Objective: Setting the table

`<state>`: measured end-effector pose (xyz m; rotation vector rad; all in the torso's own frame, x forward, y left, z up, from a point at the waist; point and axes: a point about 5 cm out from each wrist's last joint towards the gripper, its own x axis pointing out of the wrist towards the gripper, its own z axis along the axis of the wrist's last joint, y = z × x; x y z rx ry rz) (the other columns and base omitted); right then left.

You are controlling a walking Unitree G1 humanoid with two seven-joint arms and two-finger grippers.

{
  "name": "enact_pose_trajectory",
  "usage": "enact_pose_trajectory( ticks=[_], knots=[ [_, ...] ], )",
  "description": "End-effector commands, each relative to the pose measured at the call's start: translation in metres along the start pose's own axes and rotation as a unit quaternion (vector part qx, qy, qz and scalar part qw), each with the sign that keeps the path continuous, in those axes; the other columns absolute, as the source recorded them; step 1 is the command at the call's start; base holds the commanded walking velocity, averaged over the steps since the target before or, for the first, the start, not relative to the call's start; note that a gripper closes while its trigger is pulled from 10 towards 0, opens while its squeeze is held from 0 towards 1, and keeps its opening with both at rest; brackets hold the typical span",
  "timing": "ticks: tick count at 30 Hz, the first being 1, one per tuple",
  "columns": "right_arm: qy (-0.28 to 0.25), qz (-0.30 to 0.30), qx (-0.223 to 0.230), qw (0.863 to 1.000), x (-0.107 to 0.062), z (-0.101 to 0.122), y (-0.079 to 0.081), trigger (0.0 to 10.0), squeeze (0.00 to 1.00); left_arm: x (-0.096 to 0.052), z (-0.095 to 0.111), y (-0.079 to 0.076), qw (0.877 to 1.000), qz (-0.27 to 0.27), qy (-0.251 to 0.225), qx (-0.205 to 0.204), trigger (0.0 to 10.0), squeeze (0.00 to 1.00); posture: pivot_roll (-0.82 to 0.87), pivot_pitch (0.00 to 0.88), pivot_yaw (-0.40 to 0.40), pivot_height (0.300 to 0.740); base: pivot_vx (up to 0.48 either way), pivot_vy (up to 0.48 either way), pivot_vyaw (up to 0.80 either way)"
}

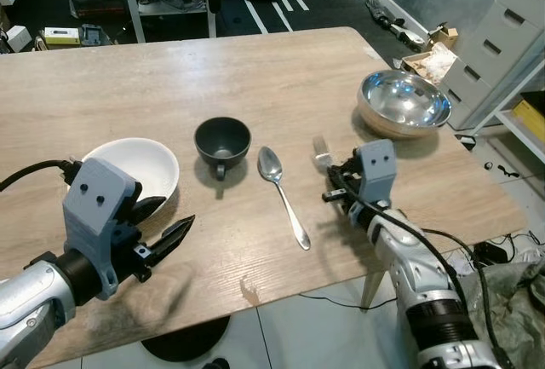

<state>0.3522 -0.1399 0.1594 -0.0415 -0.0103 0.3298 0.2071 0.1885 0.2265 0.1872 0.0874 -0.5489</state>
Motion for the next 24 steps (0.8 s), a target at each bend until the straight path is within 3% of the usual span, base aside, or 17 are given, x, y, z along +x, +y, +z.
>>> enact_pose_trajectory(
  ticks=[1, 11, 24],
  knots=[
    [0.012, 0.002, 0.009, 1.000, -0.002, -0.007, 0.005, 10.0, 0.00, 0.000, -0.001, -0.003, 1.000, -0.008, 0.009, 0.000, 10.0, 0.00, 0.20, 0.171, 0.011, 0.740, 0.000, 0.000, 0.00],
    [0.014, -0.005, 0.032, 0.999, 0.004, -0.011, 0.024, 10.0, 0.00, 0.003, -0.001, -0.004, 1.000, 0.000, 0.008, -0.001, 10.0, 0.00, 0.21, 0.168, 0.007, 0.740, 0.000, 0.000, 0.00],
    [0.009, 0.007, 0.029, 1.000, 0.004, -0.012, 0.029, 10.0, 0.00, 0.004, -0.002, -0.005, 1.000, 0.004, 0.009, -0.004, 10.0, 0.00, 0.21, 0.172, 0.003, 0.740, 0.000, 0.000, 0.00]
  ],
)
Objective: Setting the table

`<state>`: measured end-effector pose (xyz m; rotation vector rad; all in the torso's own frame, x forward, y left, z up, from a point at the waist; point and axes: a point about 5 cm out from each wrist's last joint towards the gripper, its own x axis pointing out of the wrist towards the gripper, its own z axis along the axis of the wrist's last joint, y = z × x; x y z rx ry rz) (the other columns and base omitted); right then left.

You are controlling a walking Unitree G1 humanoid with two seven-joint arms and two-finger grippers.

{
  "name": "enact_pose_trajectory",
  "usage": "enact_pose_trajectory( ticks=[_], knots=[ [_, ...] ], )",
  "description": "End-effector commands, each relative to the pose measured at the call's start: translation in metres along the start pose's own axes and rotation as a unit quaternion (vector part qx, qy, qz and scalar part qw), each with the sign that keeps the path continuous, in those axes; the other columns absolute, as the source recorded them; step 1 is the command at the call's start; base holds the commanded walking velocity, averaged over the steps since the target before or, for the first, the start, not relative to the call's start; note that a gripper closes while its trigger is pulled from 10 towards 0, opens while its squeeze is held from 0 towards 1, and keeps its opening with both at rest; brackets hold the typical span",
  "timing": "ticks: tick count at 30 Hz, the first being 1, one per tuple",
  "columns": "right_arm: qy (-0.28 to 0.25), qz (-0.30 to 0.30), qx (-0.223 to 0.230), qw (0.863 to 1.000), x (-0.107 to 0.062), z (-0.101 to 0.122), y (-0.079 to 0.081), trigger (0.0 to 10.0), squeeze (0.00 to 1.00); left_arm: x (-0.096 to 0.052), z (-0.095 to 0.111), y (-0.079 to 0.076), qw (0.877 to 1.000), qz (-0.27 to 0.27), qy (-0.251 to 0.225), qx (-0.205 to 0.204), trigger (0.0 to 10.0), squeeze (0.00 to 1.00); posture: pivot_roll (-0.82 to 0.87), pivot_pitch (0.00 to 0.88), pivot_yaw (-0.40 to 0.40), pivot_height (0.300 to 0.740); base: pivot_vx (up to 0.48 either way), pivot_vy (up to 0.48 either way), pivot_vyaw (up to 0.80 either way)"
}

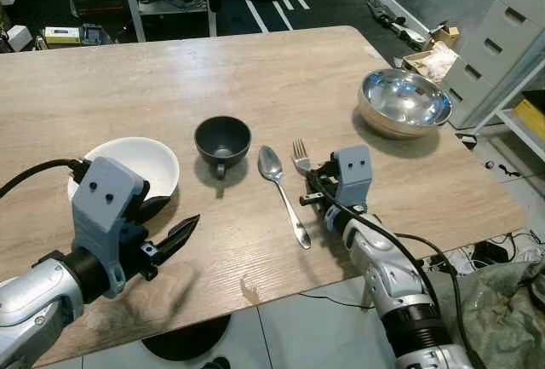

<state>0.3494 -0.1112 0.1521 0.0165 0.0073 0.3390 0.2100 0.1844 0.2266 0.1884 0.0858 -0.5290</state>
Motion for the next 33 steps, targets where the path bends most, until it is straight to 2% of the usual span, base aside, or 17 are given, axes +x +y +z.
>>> enact_pose_trajectory(
  ticks=[1, 2, 3, 7, 8, 9, 10, 13, 16, 18, 21, 24, 25, 28, 33],
  knots=[
    [0.007, 0.005, -0.002, 1.000, -0.003, -0.007, 0.001, 10.0, 0.41, 0.000, -0.003, -0.004, 1.000, -0.006, 0.008, -0.004, 10.0, 0.00, 0.21, 0.173, 0.003, 0.740, 0.000, 0.000, 0.00],
    [0.008, 0.006, -0.004, 1.000, -0.003, -0.008, 0.002, 10.0, 0.41, 0.000, -0.003, -0.004, 1.000, -0.005, 0.008, -0.005, 10.0, 0.00, 0.21, 0.173, 0.003, 0.740, 0.000, 0.000, 0.00],
    [0.009, 0.008, -0.006, 1.000, -0.002, -0.010, 0.003, 10.0, 1.00, 0.000, -0.003, -0.004, 1.000, -0.005, 0.008, -0.004, 10.0, 0.00, 0.21, 0.173, 0.003, 0.740, 0.000, 0.000, 0.00],
    [0.004, 0.012, 0.002, 1.000, -0.001, -0.010, 0.005, 10.0, 1.00, 0.001, -0.003, -0.003, 1.000, -0.002, 0.008, -0.004, 10.0, 0.00, 0.21, 0.165, 0.004, 0.740, 0.000, 0.000, 0.00],
    [-0.001, 0.013, 0.008, 1.000, -0.001, -0.008, 0.004, 10.0, 0.53, 0.001, -0.003, -0.002, 1.000, -0.001, 0.007, -0.004, 10.0, 0.00, 0.21, 0.163, 0.003, 0.740, 0.000, 0.000, 0.00],
    [-0.006, 0.012, 0.012, 1.000, -0.001, -0.005, 0.003, 10.0, 0.53, 0.002, -0.004, -0.002, 1.000, -0.001, 0.007, -0.003, 10.0, 0.00, 0.20, 0.160, 0.001, 0.740, 0.000, 0.000, 0.00],
    [-0.014, 0.010, 0.015, 1.000, -0.001, -0.002, 0.002, 10.0, 0.00, 0.002, -0.004, -0.002, 1.000, 0.000, 0.006, -0.004, 10.0, 0.00, 0.20, 0.157, 0.001, 0.740, 0.000, 0.000, 0.00],
    [-0.031, 0.003, 0.019, 0.999, -0.003, 0.006, -0.005, 10.0, 0.00, 0.004, -0.004, -0.002, 1.000, 0.000, 0.004, -0.004, 10.0, 0.00, 0.19, 0.148, -0.001, 0.740, 0.000, 0.000, 0.00],
    [-0.062, -0.024, 0.031, 0.997, -0.009, 0.020, -0.018, 10.0, 0.00, 0.009, -0.003, -0.002, 1.000, 0.000, -0.003, -0.007, 10.0, 0.00, 0.17, 0.135, 0.000, 0.740, 0.000, 0.000, 0.00],
    [-0.066, -0.026, 0.032, 0.997, -0.010, 0.021, -0.019, 10.0, 0.00, 0.010, -0.003, -0.002, 1.000, 0.000, -0.004, -0.008, 10.0, 0.00, 0.17, 0.135, 0.000, 0.740, 0.000, 0.000, 0.00],
    [-0.109, -0.060, 0.051, 0.991, -0.020, 0.038, -0.031, 10.0, 0.00, 0.019, -0.004, -0.003, 1.000, 0.011, -0.012, -0.010, 10.0, 0.00, 0.15, 0.118, 0.009, 0.740, 0.000, 0.000, 0.00],
    [-0.127, -0.072, 0.056, 0.988, -0.025, 0.044, -0.034, 10.0, 0.00, 0.025, -0.004, -0.001, 0.999, 0.025, -0.016, -0.013, 10.0, 0.00, 0.14, 0.108, 0.015, 0.740, 0.000, 0.000, 0.00],
    [-0.145, -0.083, 0.061, 0.984, -0.031, 0.049, -0.036, 10.0, 0.00, 0.033, -0.003, 0.003, 0.998, 0.045, -0.026, -0.021, 10.0, 0.00, 0.11, 0.092, 0.031, 0.740, 0.000, 0.000, 0.00],
    [-0.160, -0.092, 0.065, 0.981, -0.036, 0.053, -0.037, 10.0, 0.00, 0.039, -0.002, 0.007, 0.997, 0.064, -0.033, -0.028, 10.0, 0.00, 0.10, 0.083, 0.039, 0.740, 0.000, 0.000, 0.00],
    [-0.167, -0.119, 0.074, 0.976, -0.053, 0.048, -0.041, 10.0, 0.00, 0.052, -0.003, 0.014, 0.994, 0.101, -0.041, -0.016, 10.0, 0.00, 0.06, 0.024, 0.044, 0.740, 0.000, 0.000, 0.00]
  ],
)
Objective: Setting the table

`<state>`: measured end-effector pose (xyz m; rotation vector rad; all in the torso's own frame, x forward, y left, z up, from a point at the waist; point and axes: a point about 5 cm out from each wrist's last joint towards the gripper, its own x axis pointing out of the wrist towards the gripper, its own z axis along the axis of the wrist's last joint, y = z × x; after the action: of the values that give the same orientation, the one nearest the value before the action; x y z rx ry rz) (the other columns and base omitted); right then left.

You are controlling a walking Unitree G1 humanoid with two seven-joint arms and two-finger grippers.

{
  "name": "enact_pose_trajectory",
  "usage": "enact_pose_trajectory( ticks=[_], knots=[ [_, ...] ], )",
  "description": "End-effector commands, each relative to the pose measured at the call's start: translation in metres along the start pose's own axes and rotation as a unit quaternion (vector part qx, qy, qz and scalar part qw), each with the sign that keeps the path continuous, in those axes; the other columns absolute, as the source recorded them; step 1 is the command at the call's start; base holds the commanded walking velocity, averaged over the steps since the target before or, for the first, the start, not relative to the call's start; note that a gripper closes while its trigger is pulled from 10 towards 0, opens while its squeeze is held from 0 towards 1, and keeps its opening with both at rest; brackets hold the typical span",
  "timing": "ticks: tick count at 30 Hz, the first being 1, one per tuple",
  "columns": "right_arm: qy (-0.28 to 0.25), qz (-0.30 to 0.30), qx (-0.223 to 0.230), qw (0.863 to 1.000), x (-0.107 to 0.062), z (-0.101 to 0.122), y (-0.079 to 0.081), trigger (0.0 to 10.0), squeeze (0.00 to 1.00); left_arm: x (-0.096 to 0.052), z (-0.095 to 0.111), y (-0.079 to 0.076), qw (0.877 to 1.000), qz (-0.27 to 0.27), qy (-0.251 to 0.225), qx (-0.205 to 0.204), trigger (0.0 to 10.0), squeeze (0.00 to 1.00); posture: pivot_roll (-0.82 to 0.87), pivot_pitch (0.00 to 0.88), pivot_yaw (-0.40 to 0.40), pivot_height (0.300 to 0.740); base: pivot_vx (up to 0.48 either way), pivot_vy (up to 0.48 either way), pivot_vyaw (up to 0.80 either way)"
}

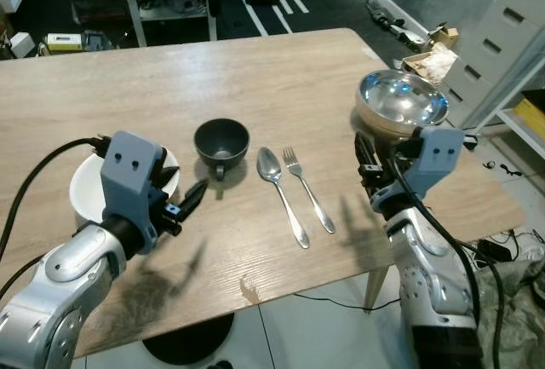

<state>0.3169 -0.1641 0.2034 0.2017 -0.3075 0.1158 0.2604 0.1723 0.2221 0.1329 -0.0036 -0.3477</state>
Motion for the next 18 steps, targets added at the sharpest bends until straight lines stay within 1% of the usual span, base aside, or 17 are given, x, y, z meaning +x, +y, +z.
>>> enact_pose_trajectory(
  ticks=[1, 3, 4, 5, 6, 7, 9, 10, 11, 13, 14, 18],
  knots=[
    [0.006, -0.023, 0.010, 1.000, -0.009, -0.002, -0.007, 10.0, 0.00, 0.005, -0.003, 0.000, 1.000, 0.020, -0.001, 0.006, 10.0, 0.00, 0.06, 0.024, 0.044, 0.740, 0.000, 0.000, 0.00],
    [0.012, -0.035, 0.009, 0.999, -0.016, -0.007, -0.010, 10.0, 0.00, 0.009, -0.005, 0.002, 0.999, 0.040, 0.004, 0.019, 10.0, 0.00, 0.06, 0.012, 0.039, 0.740, 0.000, 0.000, 0.00],
    [0.012, -0.035, 0.009, 0.999, -0.016, -0.007, -0.010, 10.0, 0.00, 0.009, -0.005, 0.002, 0.999, 0.040, 0.004, 0.019, 10.0, 0.00, 0.06, 0.012, 0.039, 0.740, 0.000, 0.000, 0.00],
    [0.015, -0.049, 0.011, 0.999, -0.018, -0.010, -0.013, 10.0, 0.00, 0.012, -0.008, 0.003, 0.997, 0.071, 0.005, 0.032, 10.0, 0.00, 0.05, 0.000, 0.041, 0.740, 0.000, 0.000, 0.00],
    [0.015, -0.049, 0.011, 0.999, -0.018, -0.010, -0.013, 10.0, 0.00, 0.012, -0.008, 0.003, 0.997, 0.071, 0.005, 0.032, 10.0, 0.00, 0.05, 0.000, 0.041, 0.740, 0.000, 0.000, 0.00],
    [0.015, -0.054, 0.012, 0.998, -0.018, -0.011, -0.015, 10.0, 0.00, 0.013, -0.010, 0.004, 0.996, 0.089, 0.002, 0.033, 10.0, 0.00, 0.05, 0.000, 0.041, 0.740, 0.000, 0.000, 0.00],
    [0.014, -0.053, 0.010, 0.998, -0.018, -0.011, -0.015, 10.0, 0.00, 0.014, -0.011, 0.003, 0.995, 0.092, 0.000, 0.033, 10.0, 0.00, 0.05, 0.000, 0.041, 0.740, 0.000, 0.000, 0.00],
    [0.010, -0.059, 0.005, 0.998, -0.017, -0.011, -0.017, 10.0, 0.00, 0.017, -0.018, 0.003, 0.994, 0.098, 0.000, 0.041, 10.0, 0.00, 0.04, 0.000, 0.039, 0.740, 0.000, 0.000, 0.00],
    [0.009, -0.061, 0.003, 0.998, -0.017, -0.011, -0.017, 10.0, 0.00, 0.019, -0.021, 0.003, 0.994, 0.101, -0.001, 0.041, 10.0, 0.00, 0.04, 0.000, 0.038, 0.740, 0.000, 0.000, 0.00],
    [0.007, -0.057, -0.002, 0.998, -0.017, -0.010, -0.016, 10.0, 0.00, 0.022, -0.023, 0.003, 0.993, 0.106, -0.003, 0.044, 10.0, 0.00, 0.05, 0.000, 0.032, 0.740, 0.000, 0.000, 0.00],
    [0.005, -0.051, -0.001, 0.999, -0.015, -0.010, -0.014, 10.0, 0.00, 0.026, -0.022, 0.000, 0.993, 0.102, -0.010, 0.058, 10.0, 0.00, 0.05, 0.000, 0.028, 0.740, 0.000, 0.000, 0.00],
    [0.004, -0.045, 0.001, 0.999, -0.013, -0.011, -0.011, 10.0, 0.00, 0.029, -0.021, 0.000, 0.993, 0.100, -0.015, 0.067, 10.0, 0.00, 0.06, 0.000, 0.019, 0.740, 0.000, 0.000, 0.00]
  ],
)
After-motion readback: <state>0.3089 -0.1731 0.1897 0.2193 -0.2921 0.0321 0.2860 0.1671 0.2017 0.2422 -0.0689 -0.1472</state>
